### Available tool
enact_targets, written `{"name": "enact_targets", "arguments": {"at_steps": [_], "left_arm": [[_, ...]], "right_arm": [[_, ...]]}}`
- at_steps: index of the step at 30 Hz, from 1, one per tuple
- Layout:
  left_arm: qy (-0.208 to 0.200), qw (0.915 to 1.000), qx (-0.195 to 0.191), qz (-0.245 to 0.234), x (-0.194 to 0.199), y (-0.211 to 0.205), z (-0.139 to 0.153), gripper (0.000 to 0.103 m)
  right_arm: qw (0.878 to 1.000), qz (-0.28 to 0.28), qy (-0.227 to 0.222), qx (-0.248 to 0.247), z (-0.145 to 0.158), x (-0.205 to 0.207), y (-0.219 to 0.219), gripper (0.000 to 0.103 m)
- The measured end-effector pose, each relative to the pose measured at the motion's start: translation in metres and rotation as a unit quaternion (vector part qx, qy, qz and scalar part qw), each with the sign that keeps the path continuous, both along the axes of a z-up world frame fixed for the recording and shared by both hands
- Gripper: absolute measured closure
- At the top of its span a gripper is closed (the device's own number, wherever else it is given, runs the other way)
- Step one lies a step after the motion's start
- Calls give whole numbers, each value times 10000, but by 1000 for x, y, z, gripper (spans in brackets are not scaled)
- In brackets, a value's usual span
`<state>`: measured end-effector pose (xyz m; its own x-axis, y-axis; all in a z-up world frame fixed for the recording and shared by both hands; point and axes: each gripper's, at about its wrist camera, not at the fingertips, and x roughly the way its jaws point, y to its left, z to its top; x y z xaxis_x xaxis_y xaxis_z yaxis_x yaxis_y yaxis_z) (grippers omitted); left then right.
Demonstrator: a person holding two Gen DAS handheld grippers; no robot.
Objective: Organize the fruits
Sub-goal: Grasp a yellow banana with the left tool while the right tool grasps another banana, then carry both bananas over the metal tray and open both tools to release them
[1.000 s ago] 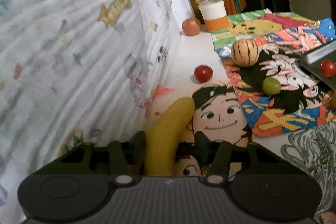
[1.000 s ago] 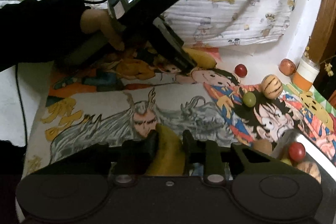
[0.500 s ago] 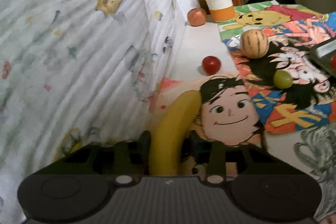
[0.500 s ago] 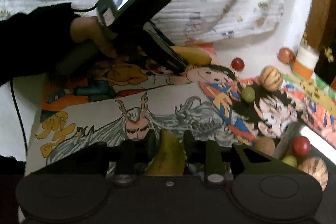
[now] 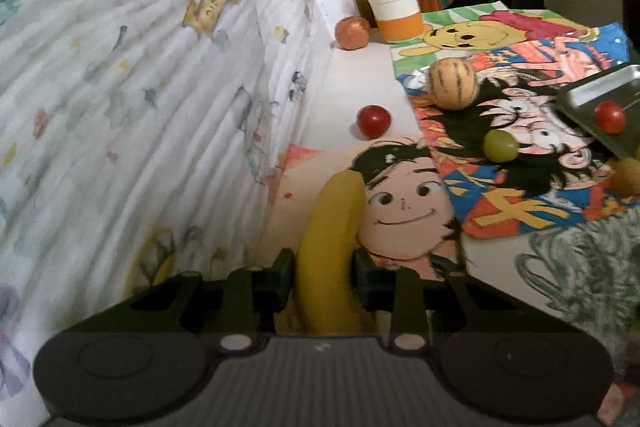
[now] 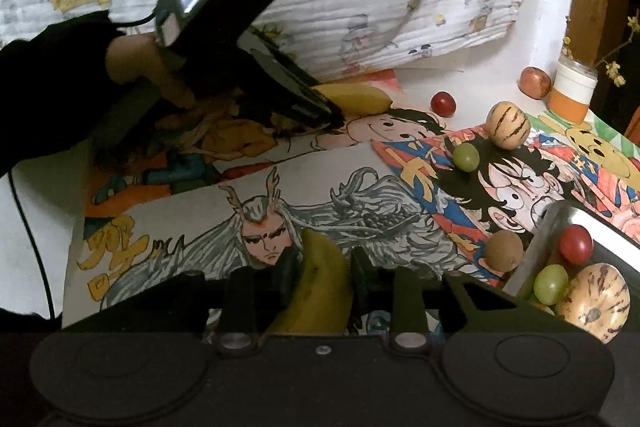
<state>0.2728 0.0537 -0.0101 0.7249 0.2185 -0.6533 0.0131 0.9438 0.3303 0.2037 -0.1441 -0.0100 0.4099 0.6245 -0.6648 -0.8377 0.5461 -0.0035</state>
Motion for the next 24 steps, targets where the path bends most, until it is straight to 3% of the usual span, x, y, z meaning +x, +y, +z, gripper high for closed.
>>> {"name": "enact_targets", "arguments": {"at_steps": [11,17,24], "left_arm": [[293,9961,-810,-214,-41,-7,10,69],[336,9955,-849,-263,-62,-13,12,68],[370,9956,-811,-279,-53,-12,9,62]], "right_arm": [[9994,-265,206,64,7,3,-2,74],[9988,-406,288,7,3,3,-3,66],[9969,-657,442,4,1,-1,-13,63]]}}
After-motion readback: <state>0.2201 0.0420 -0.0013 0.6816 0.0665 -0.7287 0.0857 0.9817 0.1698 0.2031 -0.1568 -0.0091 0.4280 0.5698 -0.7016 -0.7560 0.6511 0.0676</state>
